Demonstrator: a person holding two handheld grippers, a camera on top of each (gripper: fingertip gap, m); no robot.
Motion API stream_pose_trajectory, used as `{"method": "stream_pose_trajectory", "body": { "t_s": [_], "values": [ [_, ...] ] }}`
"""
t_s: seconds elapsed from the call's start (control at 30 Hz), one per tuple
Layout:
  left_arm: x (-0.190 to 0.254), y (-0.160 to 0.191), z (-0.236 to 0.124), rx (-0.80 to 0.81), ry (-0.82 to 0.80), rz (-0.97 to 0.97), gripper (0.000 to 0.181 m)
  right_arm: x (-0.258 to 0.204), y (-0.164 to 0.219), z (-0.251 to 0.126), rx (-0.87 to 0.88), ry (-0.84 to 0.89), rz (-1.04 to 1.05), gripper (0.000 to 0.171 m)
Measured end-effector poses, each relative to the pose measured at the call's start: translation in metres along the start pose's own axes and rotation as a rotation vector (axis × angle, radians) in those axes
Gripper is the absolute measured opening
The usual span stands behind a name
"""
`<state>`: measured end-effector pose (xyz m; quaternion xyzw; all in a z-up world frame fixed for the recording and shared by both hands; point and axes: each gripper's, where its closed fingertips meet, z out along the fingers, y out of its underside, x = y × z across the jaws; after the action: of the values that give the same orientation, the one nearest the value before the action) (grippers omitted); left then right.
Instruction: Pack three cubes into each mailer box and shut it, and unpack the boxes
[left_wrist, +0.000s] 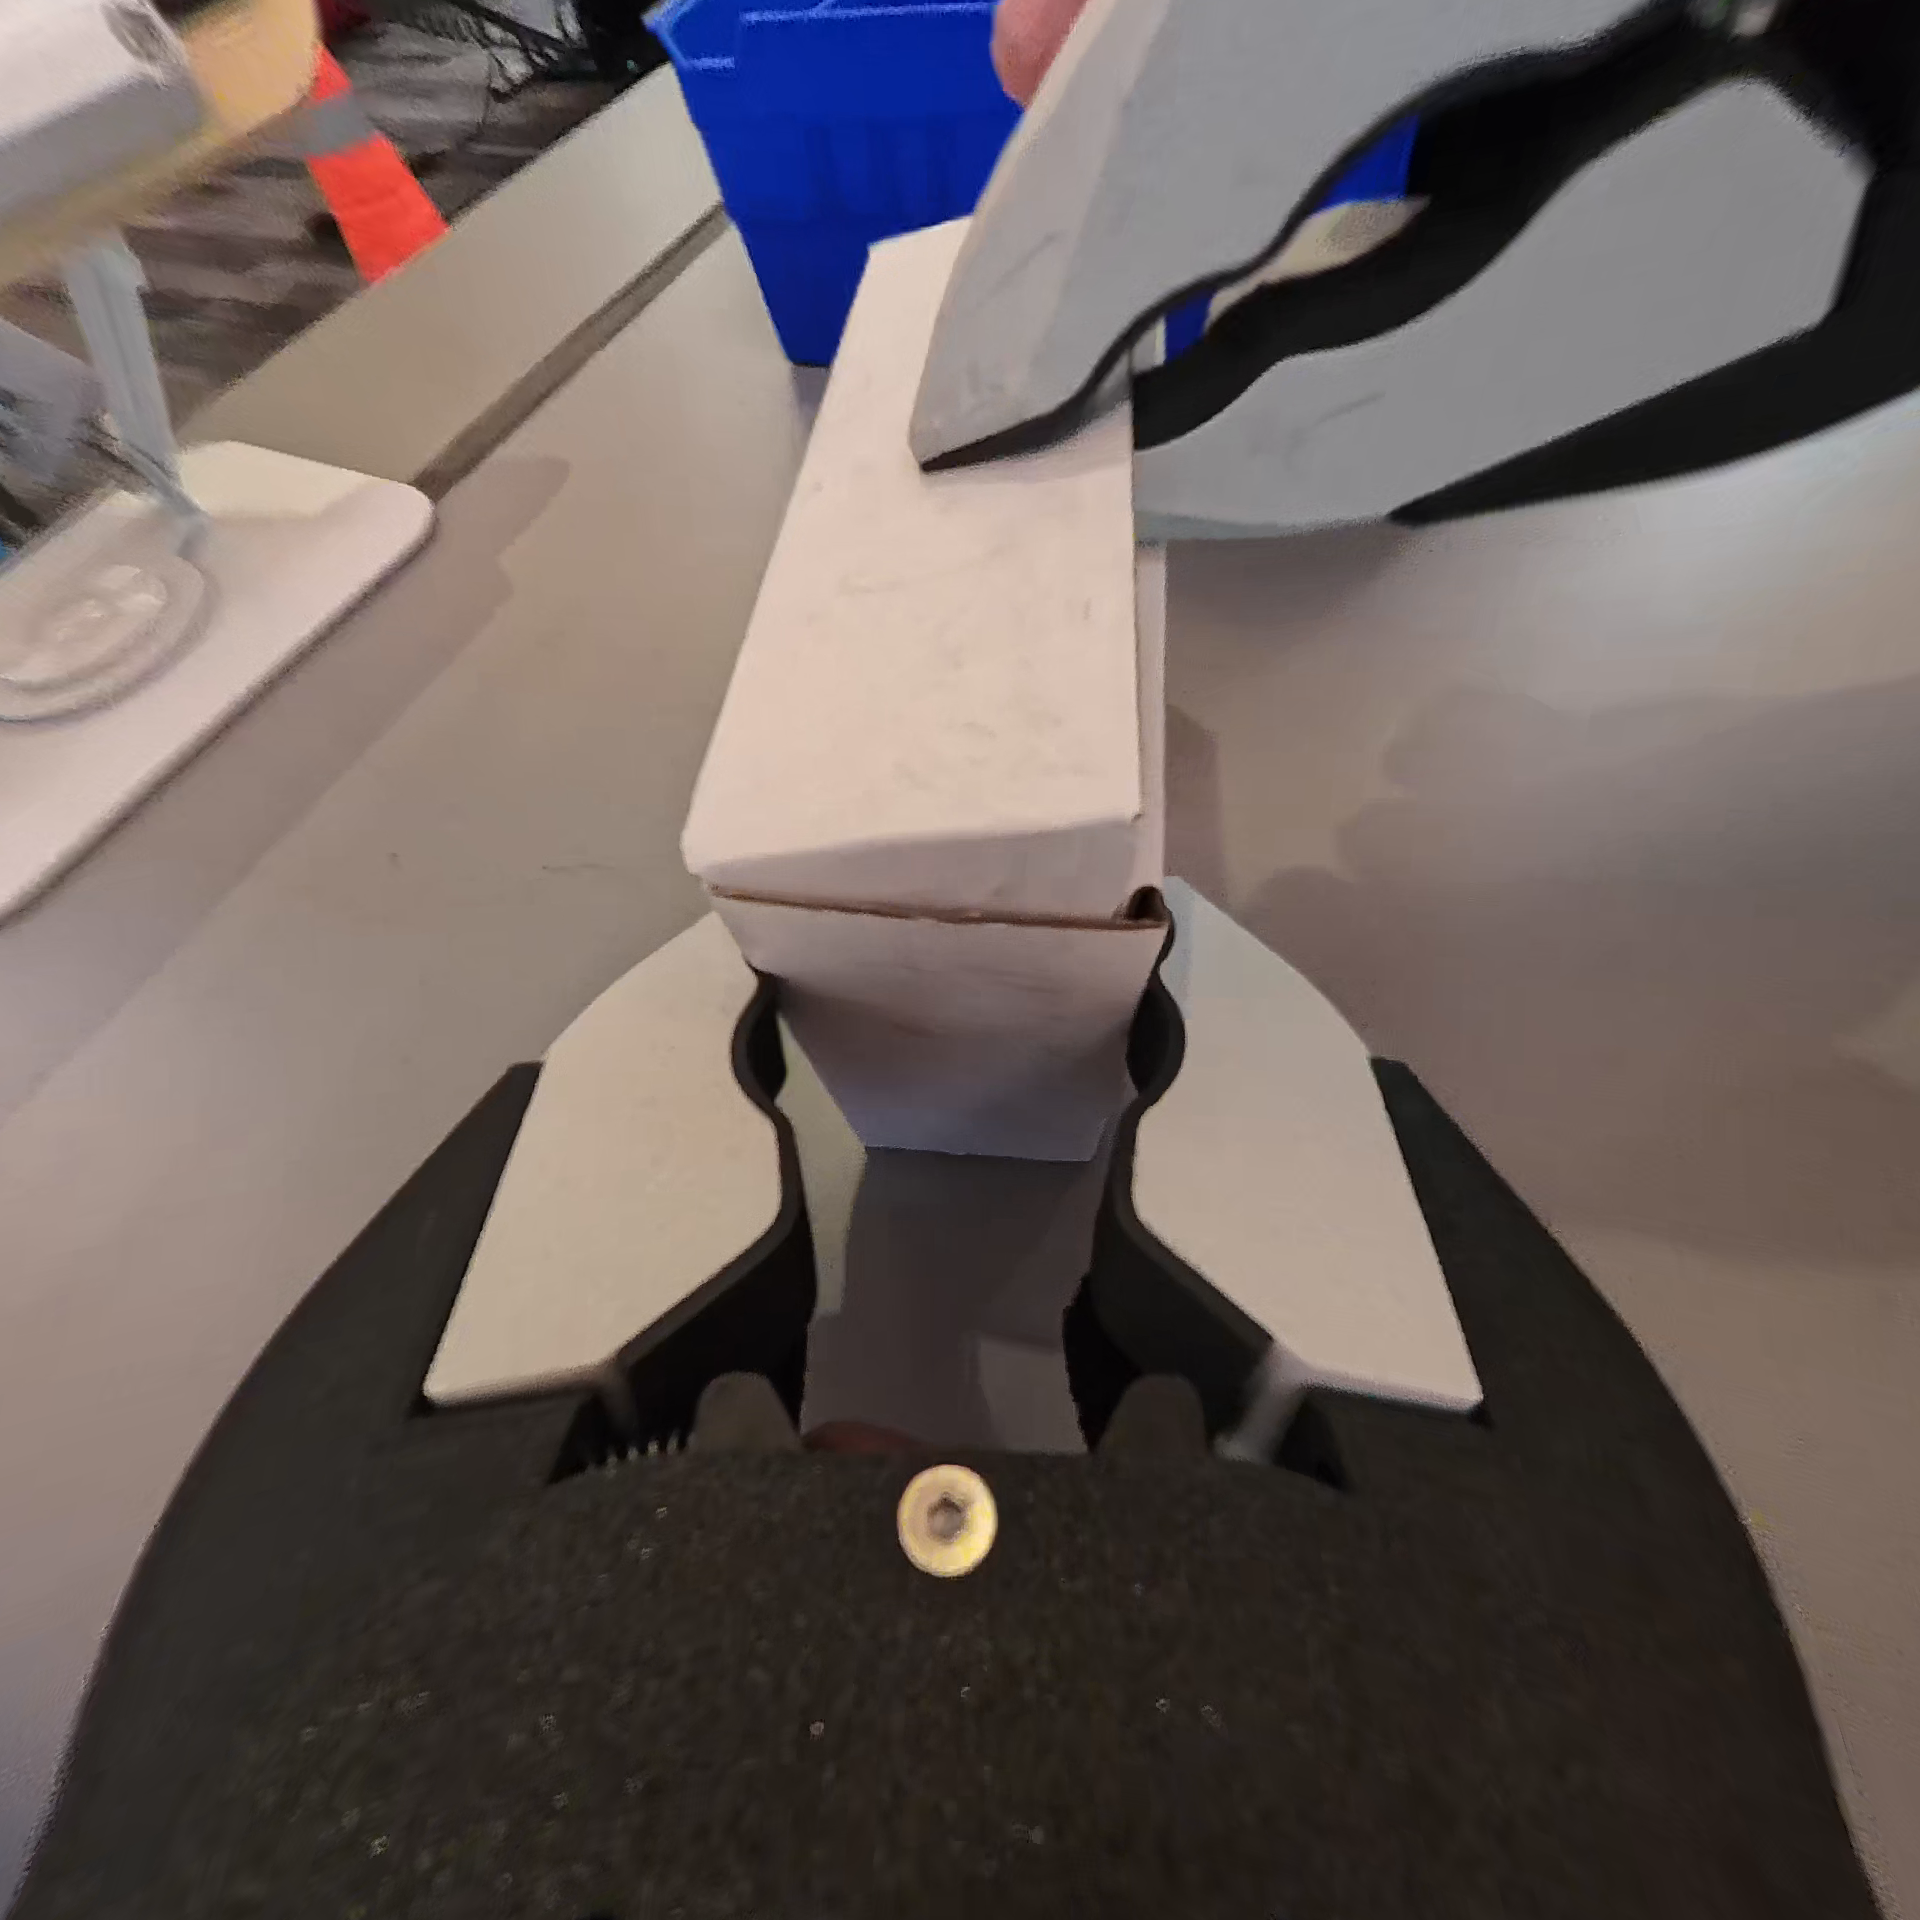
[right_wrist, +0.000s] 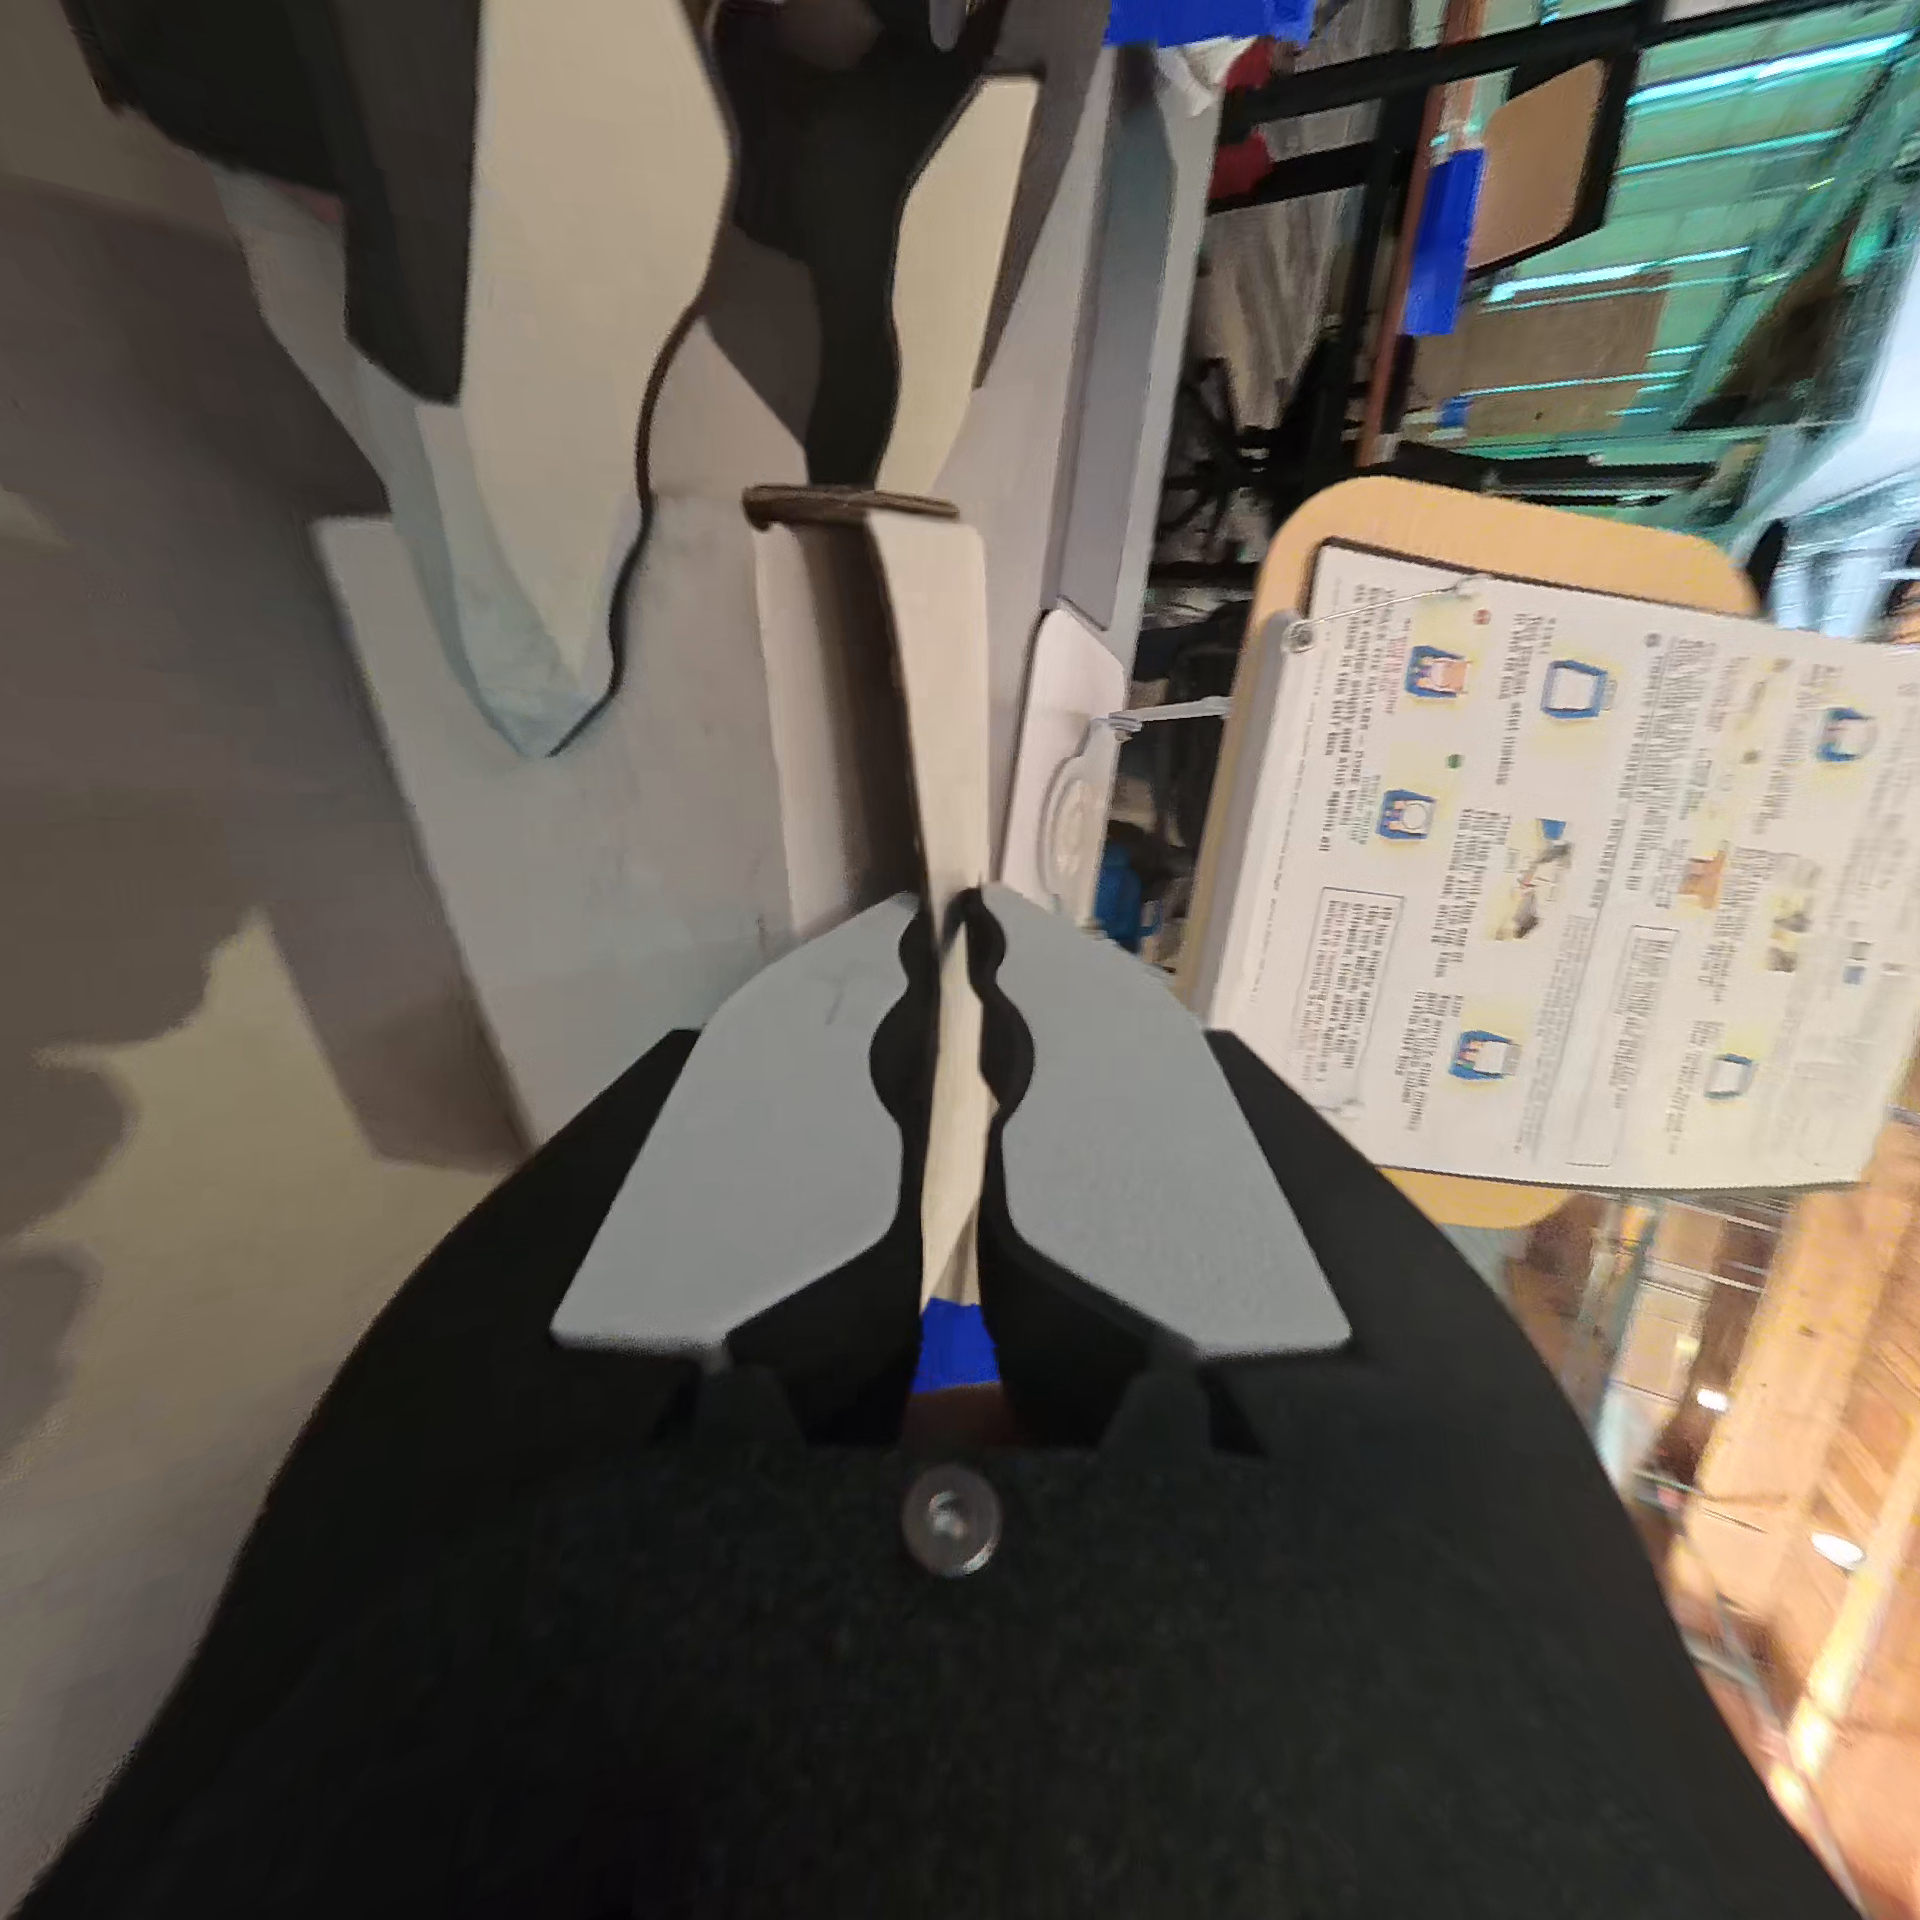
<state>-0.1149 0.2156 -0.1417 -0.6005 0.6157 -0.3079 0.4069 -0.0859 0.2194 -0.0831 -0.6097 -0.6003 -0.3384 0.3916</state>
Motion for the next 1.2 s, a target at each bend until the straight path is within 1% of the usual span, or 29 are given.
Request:
{"method": "stream_pose_trajectory", "body": {
  "t_s": [0.03, 0.07, 0.1, 0.17, 0.2, 0.3, 0.4, 0.47, 0.53, 0.57, 0.67, 0.73, 0.77, 0.8, 0.87, 0.93, 0.97, 1.0, 1.03, 1.07, 1.1, 1.2],
  "values": [
    [-0.004, 0.000, -0.001, -0.009, -0.035, 0.054, 0.065, 0.000, -0.001, -0.001, 0.004, -0.045, 0.032, 0.007],
    [-0.006, 0.000, -0.002, -0.027, -0.060, 0.106, 0.065, 0.001, -0.002, -0.003, 0.014, -0.080, 0.067, 0.007],
    [-0.008, 0.001, -0.003, -0.041, -0.086, 0.162, 0.065, 0.009, -0.002, -0.006, 0.025, -0.081, 0.110, 0.003],
    [-0.010, 0.000, -0.003, -0.056, -0.149, 0.283, 0.065, 0.016, -0.004, -0.013, 0.057, -0.202, 0.263, 0.003],
    [-0.010, 0.000, -0.002, -0.069, -0.165, 0.300, 0.065, 0.016, -0.003, -0.015, 0.063, -0.256, 0.301, 0.003],
    [-0.007, -0.002, 0.000, -0.064, -0.177, 0.270, 0.065, 0.013, 0.002, -0.016, 0.037, -0.231, 0.160, 0.002],
    [-0.009, 0.000, -0.004, -0.057, -0.254, 0.365, 0.065, 0.008, -0.004, -0.025, 0.049, -0.244, 0.170, 0.003],
    [-0.009, 0.005, -0.006, -0.073, -0.306, 0.385, 0.065, 0.002, -0.007, -0.031, 0.060, -0.208, 0.166, 0.003],
    [-0.005, 0.012, -0.010, -0.111, -0.324, 0.290, 0.066, -0.004, -0.007, -0.036, 0.033, -0.141, 0.166, 0.003],
    [0.000, 0.013, -0.014, -0.107, -0.306, 0.214, 0.068, -0.006, -0.007, -0.039, 0.018, -0.122, 0.180, 0.003],
    [0.022, 0.010, -0.030, -0.035, -0.205, -0.063, 0.073, -0.019, -0.012, -0.048, 0.011, -0.124, 0.296, 0.003],
    [0.037, 0.002, -0.042, 0.056, -0.149, -0.239, 0.069, -0.033, -0.016, -0.053, 0.004, -0.152, 0.336, 0.003],
    [0.040, -0.001, -0.047, 0.083, -0.149, -0.298, 0.064, -0.038, -0.016, -0.054, -0.010, -0.148, 0.339, 0.003],
    [0.039, 0.001, -0.048, 0.072, -0.173, -0.333, 0.061, -0.041, -0.017, -0.054, -0.015, -0.133, 0.335, 0.002],
    [0.038, 0.008, -0.044, 0.025, -0.204, -0.313, 0.066, -0.049, -0.021, -0.054, -0.016, -0.147, 0.338, 0.002],
    [0.037, 0.012, -0.038, 0.014, -0.226, -0.292, 0.060, -0.051, -0.025, -0.053, -0.011, -0.157, 0.322, 0.002],
    [0.040, 0.013, -0.034, 0.008, -0.211, -0.286, 0.053, -0.051, -0.027, -0.054, -0.005, -0.170, 0.303, 0.002],
    [0.040, 0.013, -0.032, 0.010, -0.220, -0.273, 0.040, -0.050, -0.029, -0.054, 0.006, -0.185, 0.298, 0.002],
    [0.037, 0.015, -0.030, 0.005, -0.248, -0.250, 0.029, -0.047, -0.033, -0.055, 0.030, -0.204, 0.314, 0.002],
    [0.033, 0.019, -0.028, -0.012, -0.284, -0.228, 0.023, -0.042, -0.033, -0.056, 0.040, -0.215, 0.326, 0.001],
    [0.030, 0.021, -0.027, -0.025, -0.307, -0.218, 0.018, -0.035, -0.033, -0.056, 0.054, -0.219, 0.329, 0.001],
    [0.030, 0.020, -0.025, -0.036, -0.283, -0.243, 0.017, -0.007, -0.020, -0.056, 0.046, -0.219, 0.336, 0.002]
  ]
}}
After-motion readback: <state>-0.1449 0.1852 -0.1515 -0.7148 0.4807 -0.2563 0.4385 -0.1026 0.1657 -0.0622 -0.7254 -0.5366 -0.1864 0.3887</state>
